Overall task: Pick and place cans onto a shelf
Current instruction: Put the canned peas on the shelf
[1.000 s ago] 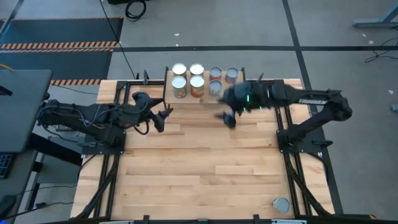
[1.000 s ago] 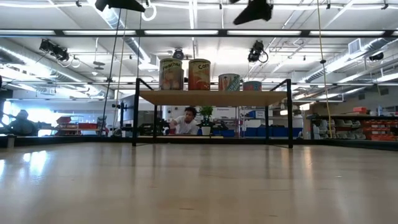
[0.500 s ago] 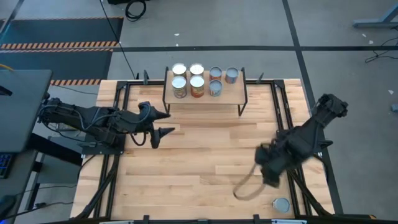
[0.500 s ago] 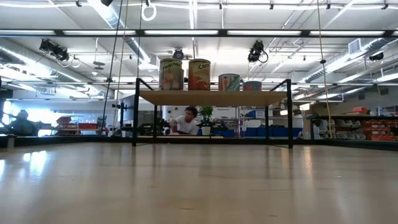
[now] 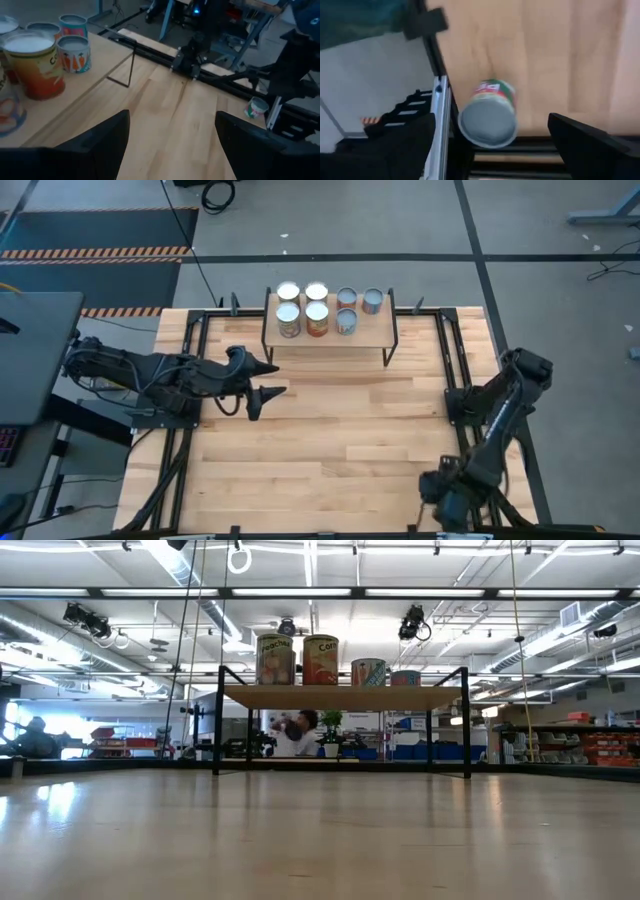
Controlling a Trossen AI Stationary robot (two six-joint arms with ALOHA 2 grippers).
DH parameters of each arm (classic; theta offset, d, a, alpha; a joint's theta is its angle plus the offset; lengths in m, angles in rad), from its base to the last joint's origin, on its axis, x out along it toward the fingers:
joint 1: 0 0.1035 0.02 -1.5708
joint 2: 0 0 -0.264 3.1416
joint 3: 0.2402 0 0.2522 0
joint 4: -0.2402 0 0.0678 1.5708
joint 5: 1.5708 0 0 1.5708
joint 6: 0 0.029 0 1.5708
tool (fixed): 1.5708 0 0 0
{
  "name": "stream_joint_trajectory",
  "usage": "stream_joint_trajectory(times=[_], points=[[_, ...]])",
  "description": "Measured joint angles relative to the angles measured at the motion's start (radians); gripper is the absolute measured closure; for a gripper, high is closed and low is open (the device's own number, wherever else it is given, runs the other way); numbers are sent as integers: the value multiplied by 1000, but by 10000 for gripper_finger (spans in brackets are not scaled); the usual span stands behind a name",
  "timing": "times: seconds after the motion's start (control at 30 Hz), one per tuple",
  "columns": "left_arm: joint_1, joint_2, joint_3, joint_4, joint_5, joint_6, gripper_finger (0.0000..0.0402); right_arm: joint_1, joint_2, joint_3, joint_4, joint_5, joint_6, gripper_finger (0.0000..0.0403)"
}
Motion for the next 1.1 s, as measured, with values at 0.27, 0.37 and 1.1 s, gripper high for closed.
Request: stream_joint_trajectory(times=[0.27,0.37,1.1], points=[[2,32,0,44,-1,2,104,137,30,-79,50,26,-39,11],[3,38,0,55,-2,-19,104,167,30,-113,93,24,-33,9],[3,-14,42,-10,74,-48,104,113,29,-292,327,111,-134,53]])
